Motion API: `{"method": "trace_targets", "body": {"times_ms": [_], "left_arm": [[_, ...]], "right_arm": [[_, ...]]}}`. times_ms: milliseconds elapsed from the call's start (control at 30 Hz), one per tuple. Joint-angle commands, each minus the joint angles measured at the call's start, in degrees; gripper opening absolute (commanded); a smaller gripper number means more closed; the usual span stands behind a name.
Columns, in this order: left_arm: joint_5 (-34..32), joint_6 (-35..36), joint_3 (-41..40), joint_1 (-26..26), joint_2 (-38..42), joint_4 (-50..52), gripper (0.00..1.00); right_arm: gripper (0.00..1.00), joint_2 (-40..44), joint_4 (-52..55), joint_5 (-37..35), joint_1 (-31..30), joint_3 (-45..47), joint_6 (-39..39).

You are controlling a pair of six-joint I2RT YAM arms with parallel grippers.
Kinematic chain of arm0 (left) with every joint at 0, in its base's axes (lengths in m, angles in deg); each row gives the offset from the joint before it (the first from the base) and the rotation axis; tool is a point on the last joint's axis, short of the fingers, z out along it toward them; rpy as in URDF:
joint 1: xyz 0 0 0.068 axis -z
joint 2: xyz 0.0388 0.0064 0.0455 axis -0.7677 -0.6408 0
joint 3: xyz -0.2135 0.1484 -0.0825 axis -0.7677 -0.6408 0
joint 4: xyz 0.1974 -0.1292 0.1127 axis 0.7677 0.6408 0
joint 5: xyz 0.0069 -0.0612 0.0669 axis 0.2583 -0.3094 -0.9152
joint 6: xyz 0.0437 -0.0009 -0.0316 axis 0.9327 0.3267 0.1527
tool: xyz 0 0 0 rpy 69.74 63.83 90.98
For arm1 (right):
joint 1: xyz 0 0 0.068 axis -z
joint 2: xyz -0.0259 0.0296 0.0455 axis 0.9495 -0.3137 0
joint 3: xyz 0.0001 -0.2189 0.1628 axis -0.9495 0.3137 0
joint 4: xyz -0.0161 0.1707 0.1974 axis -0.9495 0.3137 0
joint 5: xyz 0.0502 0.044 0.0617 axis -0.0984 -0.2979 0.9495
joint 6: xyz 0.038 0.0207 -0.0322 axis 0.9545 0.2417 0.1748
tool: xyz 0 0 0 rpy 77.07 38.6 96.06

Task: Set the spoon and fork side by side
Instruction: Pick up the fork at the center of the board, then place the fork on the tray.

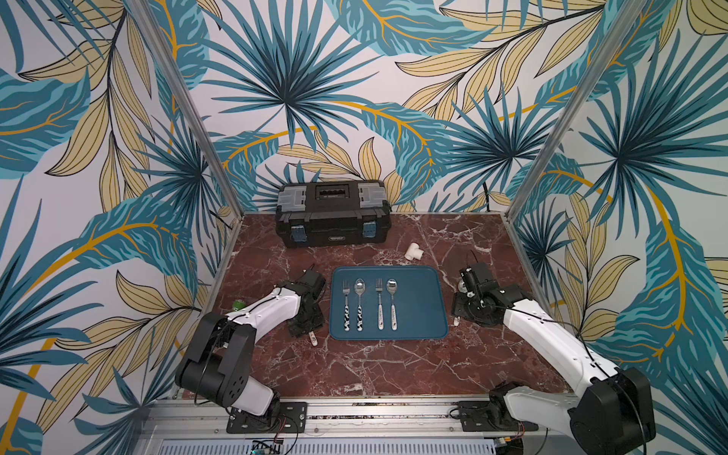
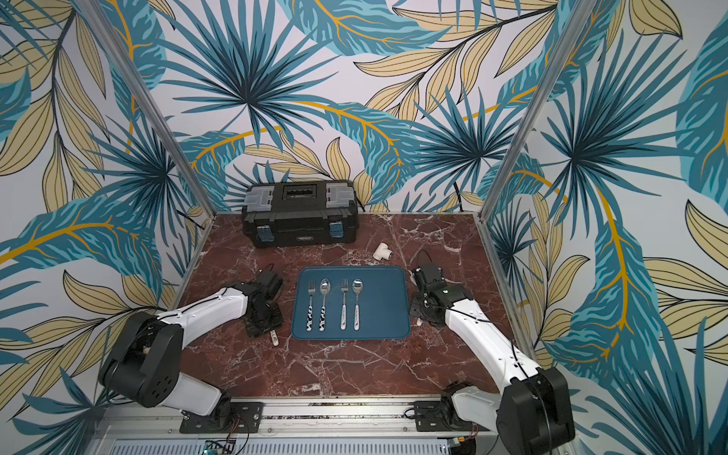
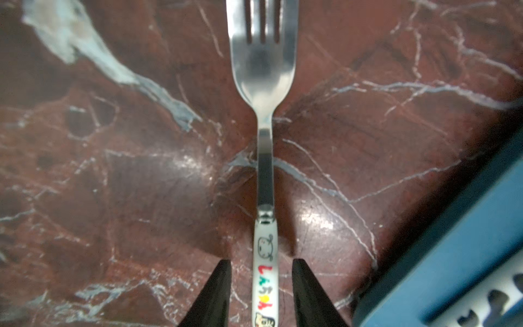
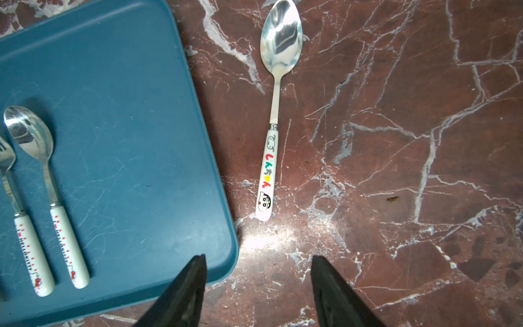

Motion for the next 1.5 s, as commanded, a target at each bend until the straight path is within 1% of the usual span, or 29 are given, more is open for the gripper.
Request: {"method": "trace_targets", "body": {"times_ms": [0,67,233,300,367,433,500,567,733,800,867,933,967,1067,1133,1167,1300,1400,1467], "left_arm": [[1.13,1.53,-0.70,-0.88,-2.77,-3.66,0.38],[0.55,1.37,0.06,-1.00,-4.36,-2.22,0.35],[-1.70,0.57,0.61,-1.04,-6.76,0.90,0.25],[-1.33,0.53,0.37,-1.06,-6.82,0.97,0.21],[-1.13,0.41,0.07,-1.04,-6.39,0.74,0.20],[-1.11,0.48,0.22,-1.05,-6.16,1.05,0.15],[-1.38,0.58,0.50,-1.08,-5.52,1.56,0.13],[-2.19,0.53,0.83,-1.04,-4.61,2.49,0.09],[-7.10,0.14,2.01,-0.91,-0.02,6.14,0.03],[-7.57,0.05,3.26,-0.04,1.68,8.14,0.01],[-8.35,-0.51,5.71,2.26,2.75,10.76,0.01],[-8.53,-1.42,9.43,6.00,2.95,12.87,0.01],[-8.46,-2.21,11.82,8.79,2.36,13.64,0.01],[-6.16,-4.17,19.96,15.95,-2.09,13.81,0.02],[-4.90,-5.08,26.41,20.55,-7.06,13.33,0.02],[-2.56,-5.33,30.65,22.97,-10.35,13.29,0.02],[0.12,-5.76,48.29,30.49,-24.57,14.57,0.02],[1.40,-5.75,61.17,33.79,-34.36,18.16,0.02],[2.82,-6.38,65.41,34.30,-38.25,18.47,0.02]], "right_arm": [[0.65,0.72,-0.19,0.41,0.19,1.54,-0.34],[0.65,0.97,-0.15,0.47,0.19,1.72,-0.23],[0.65,1.78,-0.19,-0.72,0.17,2.20,-0.21],[0.64,1.73,-0.30,-0.57,0.19,2.23,-0.21],[0.64,1.53,-0.57,-0.46,0.21,2.34,-0.17],[0.64,1.34,-0.72,-0.23,0.19,2.37,-0.21],[0.64,1.23,-0.79,-0.11,0.19,2.42,-0.26],[0.64,1.25,-0.89,-0.03,0.19,2.43,-0.28],[0.64,1.34,-1.45,0.63,0.19,2.86,-0.30],[0.63,1.39,-1.54,0.64,0.19,3.00,-0.34],[0.63,1.58,-1.65,0.60,0.19,3.05,-0.36],[0.63,1.54,-1.75,0.47,0.20,3.12,-0.30],[0.63,1.60,-1.68,0.39,0.18,3.04,-0.30],[0.63,1.43,-0.76,-0.70,0.21,2.35,-0.64],[0.63,1.40,0.41,-2.22,0.51,1.72,-0.74],[0.63,1.49,0.55,-2.48,0.82,1.72,-0.74],[0.63,1.45,0.47,-2.31,1.99,2.09,-0.75],[0.63,1.40,0.99,-2.31,2.56,1.83,-1.21],[0.63,2.05,1.09,-2.17,2.89,1.99,-1.35]]}}
